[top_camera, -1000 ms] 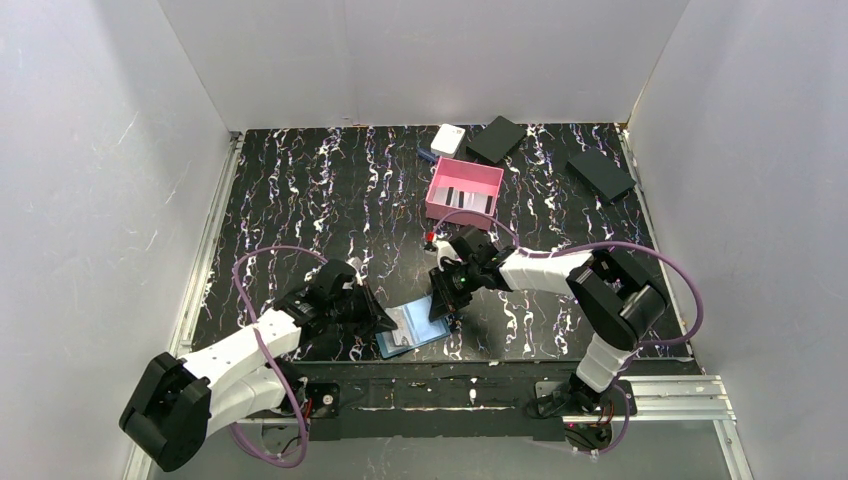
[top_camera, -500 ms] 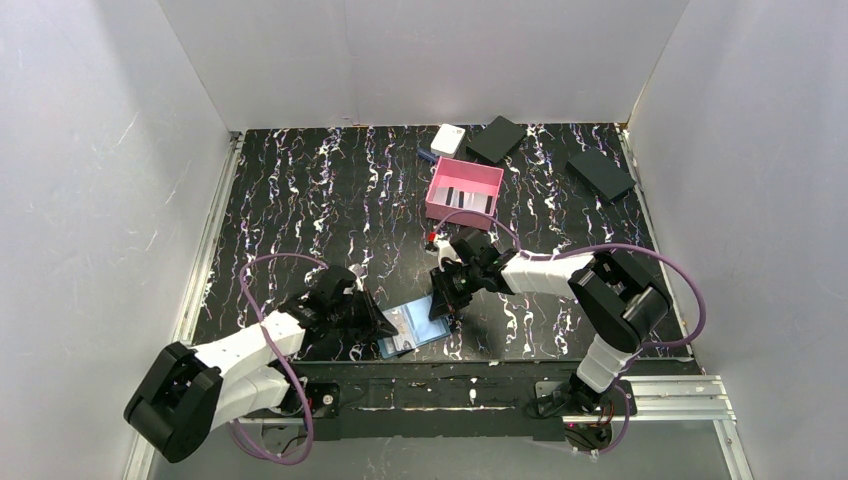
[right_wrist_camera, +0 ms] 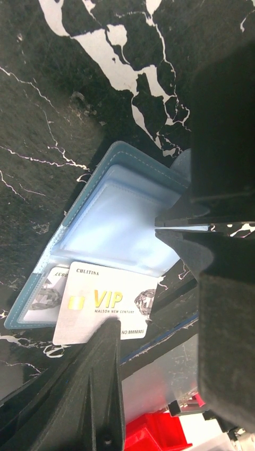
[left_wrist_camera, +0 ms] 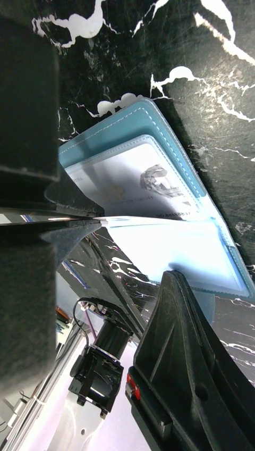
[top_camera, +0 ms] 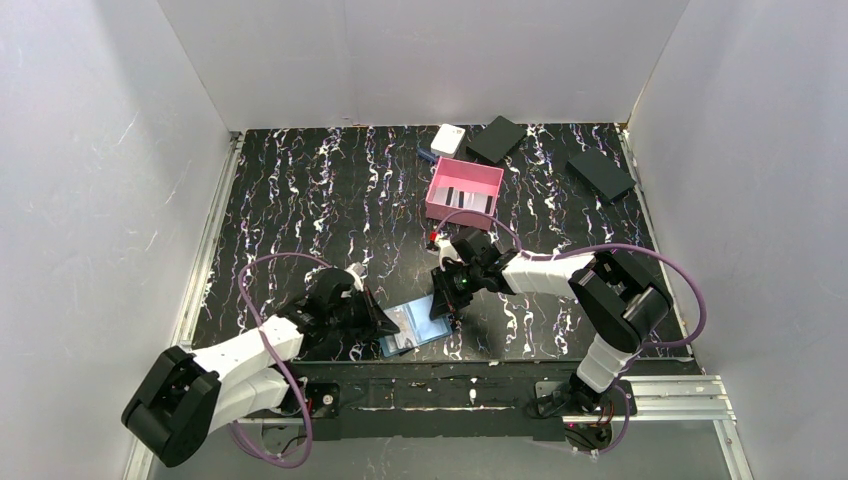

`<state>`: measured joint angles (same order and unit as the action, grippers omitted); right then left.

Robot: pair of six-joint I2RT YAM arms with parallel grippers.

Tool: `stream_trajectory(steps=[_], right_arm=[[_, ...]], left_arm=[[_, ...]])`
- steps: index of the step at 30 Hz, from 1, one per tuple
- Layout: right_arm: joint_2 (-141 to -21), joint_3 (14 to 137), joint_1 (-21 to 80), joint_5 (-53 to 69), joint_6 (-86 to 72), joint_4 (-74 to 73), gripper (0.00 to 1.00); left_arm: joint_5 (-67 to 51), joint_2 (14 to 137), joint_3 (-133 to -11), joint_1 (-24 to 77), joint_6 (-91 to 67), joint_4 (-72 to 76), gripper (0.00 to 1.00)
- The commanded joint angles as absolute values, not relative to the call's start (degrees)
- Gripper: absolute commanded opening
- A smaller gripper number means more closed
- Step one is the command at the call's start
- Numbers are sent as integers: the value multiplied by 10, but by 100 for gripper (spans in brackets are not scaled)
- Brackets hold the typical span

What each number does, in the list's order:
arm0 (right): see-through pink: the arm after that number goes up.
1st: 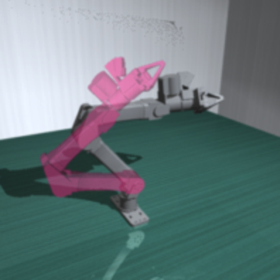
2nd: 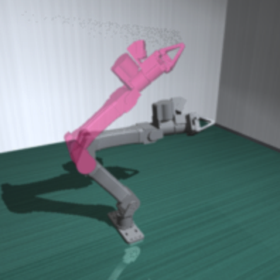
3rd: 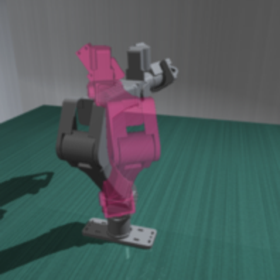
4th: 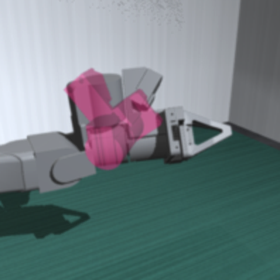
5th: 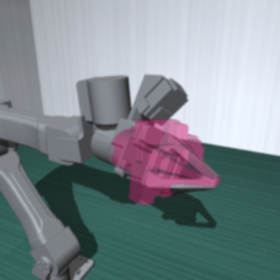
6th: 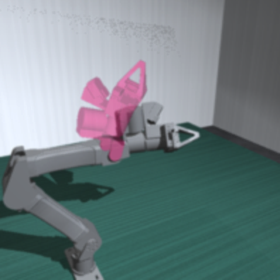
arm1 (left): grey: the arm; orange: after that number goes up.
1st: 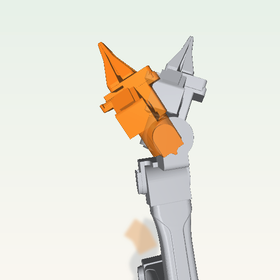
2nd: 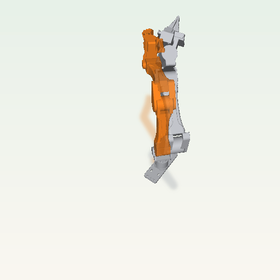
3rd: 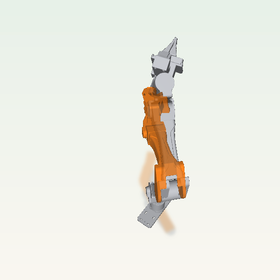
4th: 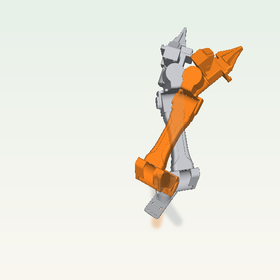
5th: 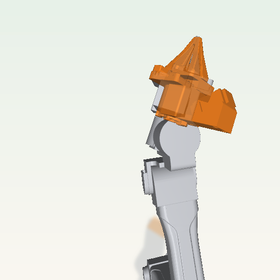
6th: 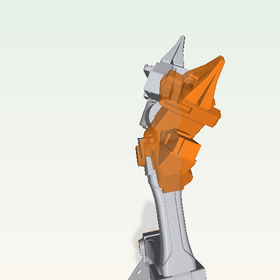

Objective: Put the credit cards into the card holder
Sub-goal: Insert the credit card into the card holder.

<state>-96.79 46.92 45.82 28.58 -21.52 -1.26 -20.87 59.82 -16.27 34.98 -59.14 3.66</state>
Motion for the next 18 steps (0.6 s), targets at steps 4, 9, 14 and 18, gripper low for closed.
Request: stream_trajectory(steps=[4, 9, 14, 18], right_arm=[[-983, 446, 458, 236, -200, -27, 14], [-985, 446, 459, 238, -199, -28, 13], [-988, 448, 458, 240, -199, -28, 13], [-989, 450, 458, 241, -198, -29, 13]], left_arm=[[-169, 553, -153, 350, -572, 18, 0], [-168, 543, -156, 350, -574, 9, 0], [-184, 570, -154, 350, -578, 35, 0], [-186, 582, -161, 350, -569, 38, 0]])
